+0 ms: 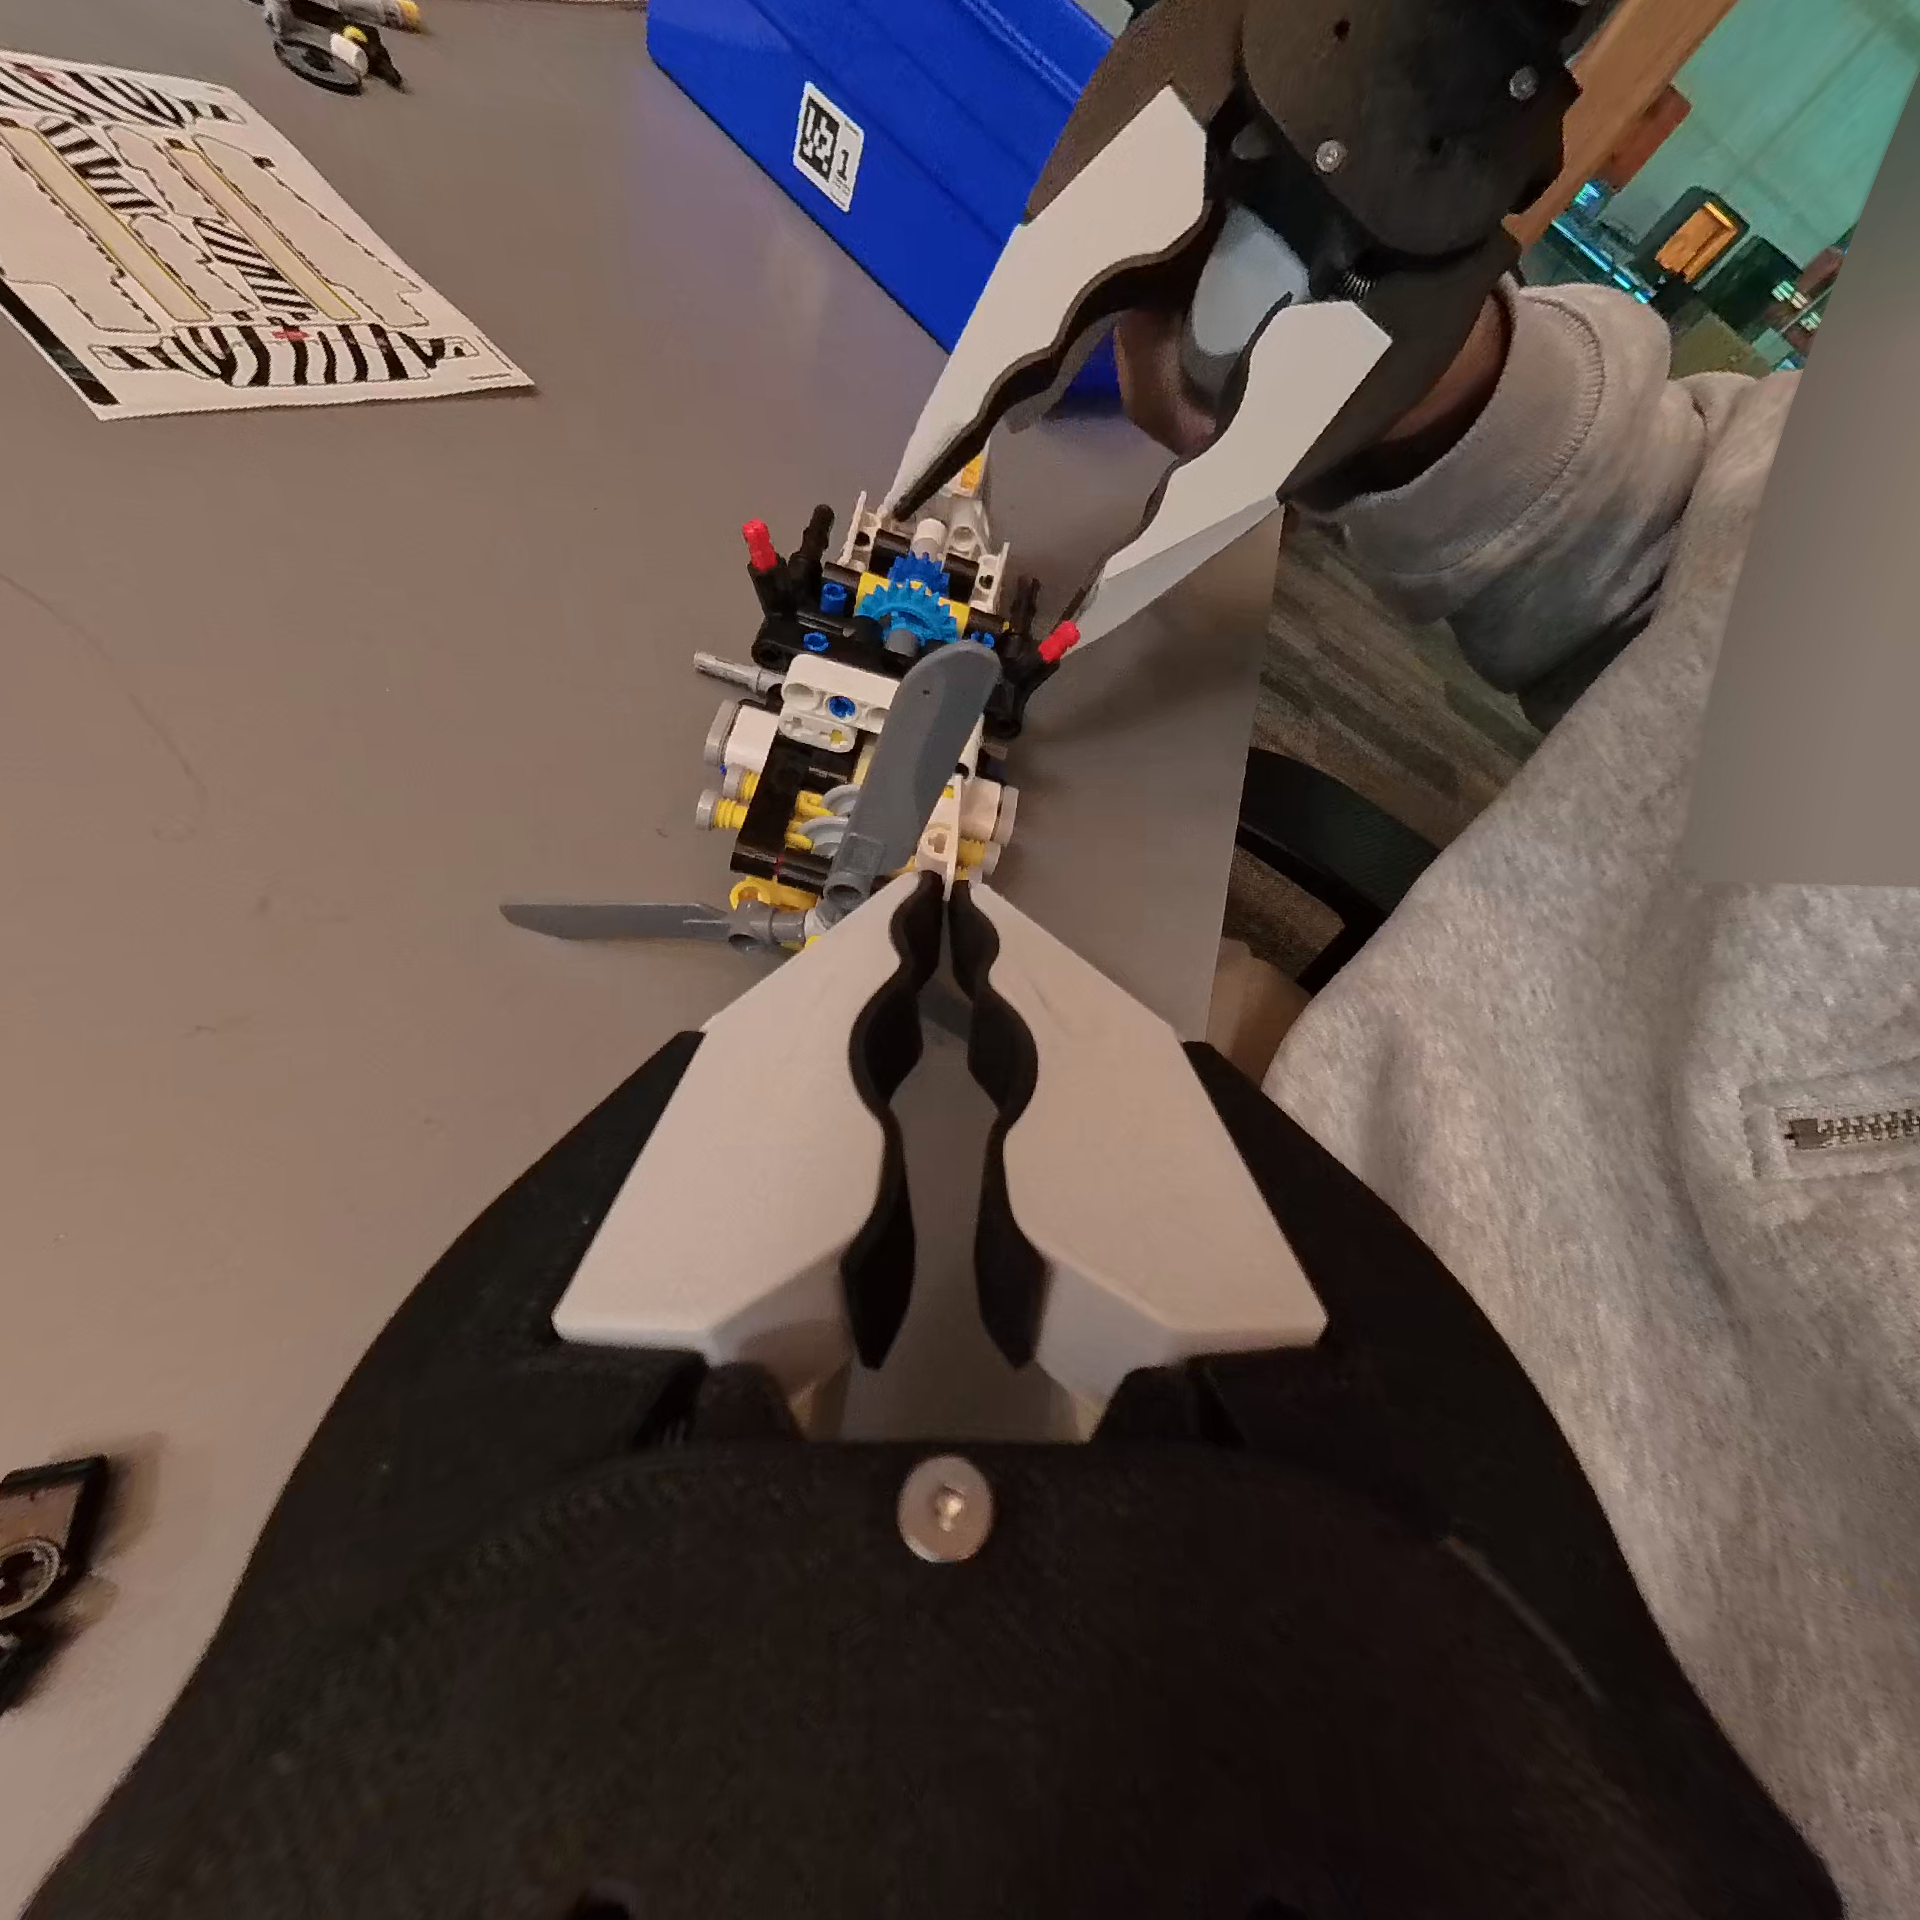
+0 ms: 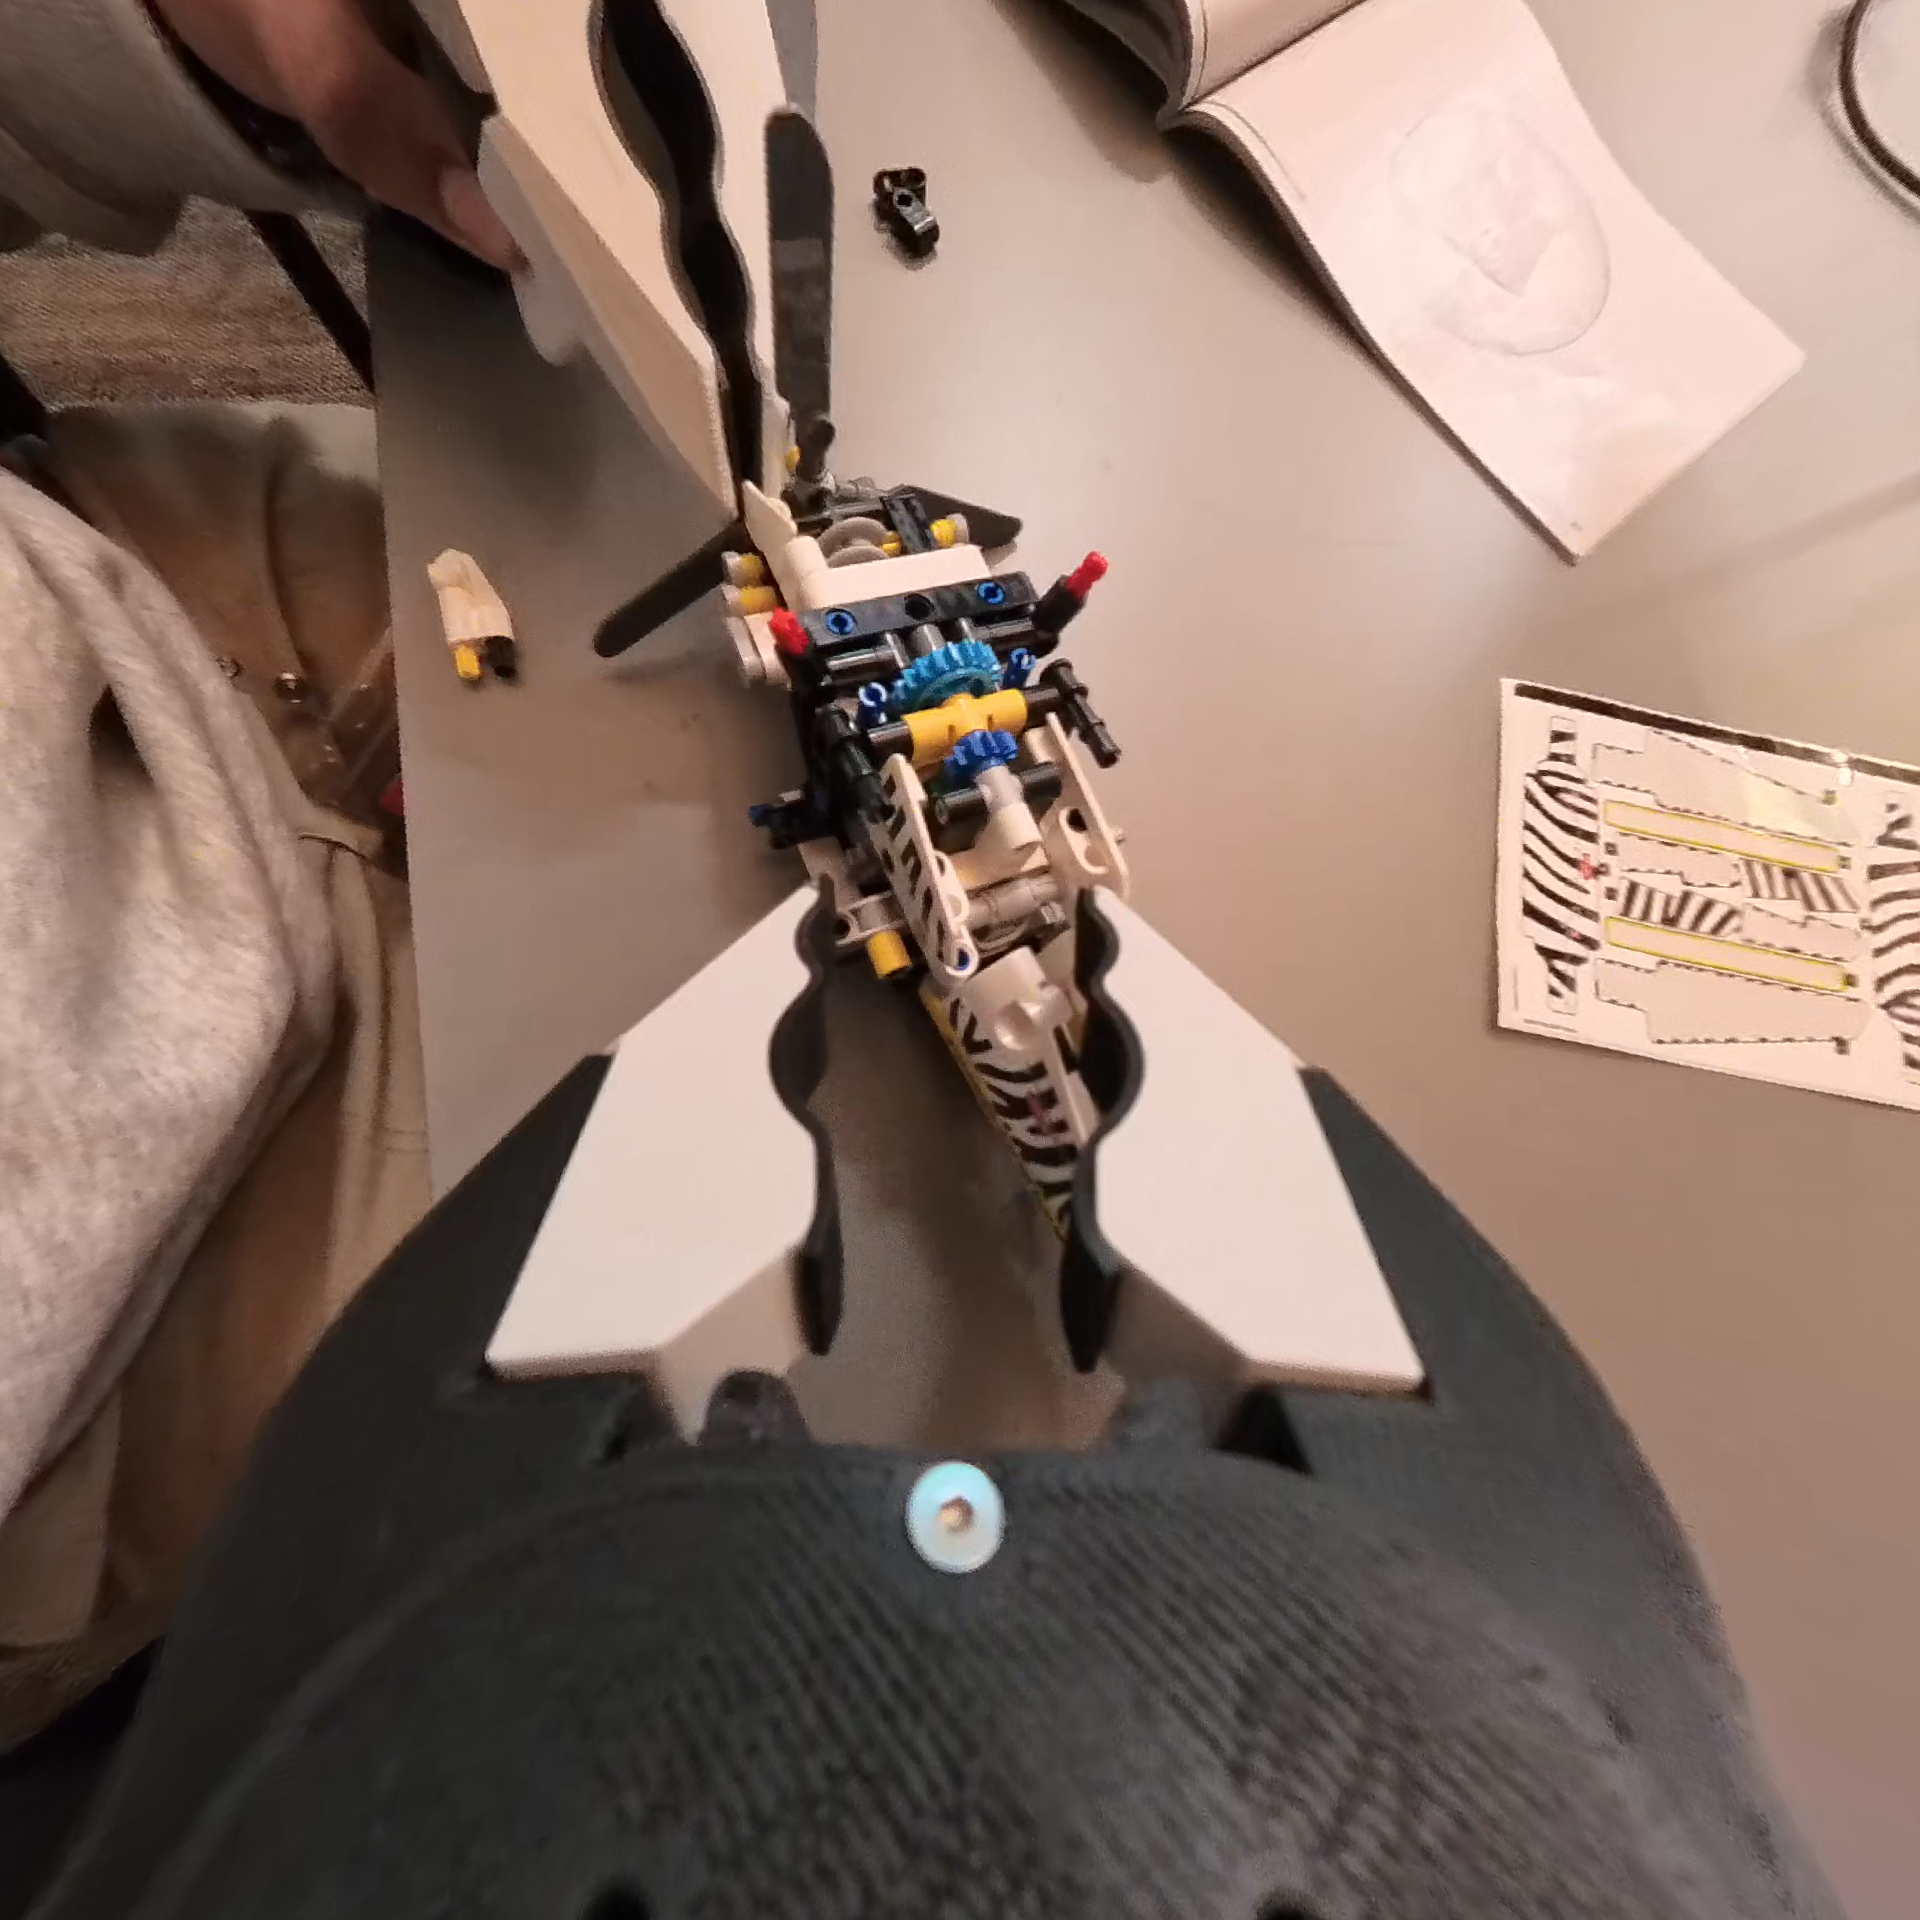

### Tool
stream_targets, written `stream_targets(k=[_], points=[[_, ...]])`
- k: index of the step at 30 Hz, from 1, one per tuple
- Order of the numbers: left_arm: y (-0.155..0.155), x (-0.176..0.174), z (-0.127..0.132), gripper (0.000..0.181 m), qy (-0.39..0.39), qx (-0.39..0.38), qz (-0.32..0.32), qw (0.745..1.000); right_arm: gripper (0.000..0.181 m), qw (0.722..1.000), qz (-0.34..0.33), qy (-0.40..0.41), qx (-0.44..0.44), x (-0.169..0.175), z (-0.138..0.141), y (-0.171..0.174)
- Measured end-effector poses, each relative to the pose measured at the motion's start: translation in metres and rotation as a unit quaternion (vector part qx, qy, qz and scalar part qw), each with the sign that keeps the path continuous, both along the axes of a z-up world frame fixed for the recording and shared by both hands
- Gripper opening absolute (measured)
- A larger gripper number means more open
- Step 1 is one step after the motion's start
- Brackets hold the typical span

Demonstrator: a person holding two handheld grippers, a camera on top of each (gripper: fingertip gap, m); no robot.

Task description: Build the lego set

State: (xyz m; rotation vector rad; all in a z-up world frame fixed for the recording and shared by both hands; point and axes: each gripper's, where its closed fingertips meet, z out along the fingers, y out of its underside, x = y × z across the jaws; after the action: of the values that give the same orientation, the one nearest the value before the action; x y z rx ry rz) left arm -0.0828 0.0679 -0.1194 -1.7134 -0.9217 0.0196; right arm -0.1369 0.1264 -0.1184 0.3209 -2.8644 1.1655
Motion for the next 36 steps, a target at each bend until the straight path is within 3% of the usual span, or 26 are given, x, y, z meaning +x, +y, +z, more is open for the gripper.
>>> stream_targets(k=[10, 24, 36], points=[[0.001, 0.0, 0.001, 0.0, 0.004, 0.0, -0.002, 1.0, 0.023, 0.999, 0.02, 0.047, -0.001, 0.001, -0.004, -0.005], [0.004, -0.005, -0.003, 0.0, -0.003, -0.013, 0.012, 1.0, 0.022, 0.996, 0.036, 0.078, 0.002, -0.006, -0.005, -0.005], [0.003, -0.006, -0.005, 0.0, -0.001, -0.025, 0.02, 0.999, 0.021, 0.998, 0.04, 0.052, -0.013, -0.004, -0.005, -0.004]])
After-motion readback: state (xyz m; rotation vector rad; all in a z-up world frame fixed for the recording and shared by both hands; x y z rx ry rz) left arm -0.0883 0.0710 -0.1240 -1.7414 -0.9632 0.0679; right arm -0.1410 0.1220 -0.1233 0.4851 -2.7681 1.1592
